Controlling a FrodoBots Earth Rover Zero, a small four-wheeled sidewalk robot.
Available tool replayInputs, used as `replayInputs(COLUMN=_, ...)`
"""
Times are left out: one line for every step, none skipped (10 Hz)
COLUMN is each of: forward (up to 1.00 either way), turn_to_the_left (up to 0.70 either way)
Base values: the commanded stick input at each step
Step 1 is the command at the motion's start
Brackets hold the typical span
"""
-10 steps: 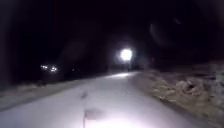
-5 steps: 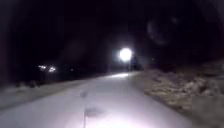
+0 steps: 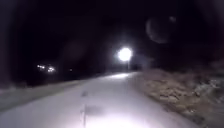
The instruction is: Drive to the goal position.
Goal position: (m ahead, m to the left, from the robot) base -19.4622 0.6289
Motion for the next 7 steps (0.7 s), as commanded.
replayInputs(forward=1.00, turn_to_the_left=0.00)
replayInputs(forward=1.00, turn_to_the_left=0.00)
replayInputs(forward=1.00, turn_to_the_left=0.00)
replayInputs(forward=0.41, turn_to_the_left=0.00)
replayInputs(forward=0.00, turn_to_the_left=0.00)
replayInputs(forward=0.00, turn_to_the_left=0.00)
replayInputs(forward=0.00, turn_to_the_left=0.00)
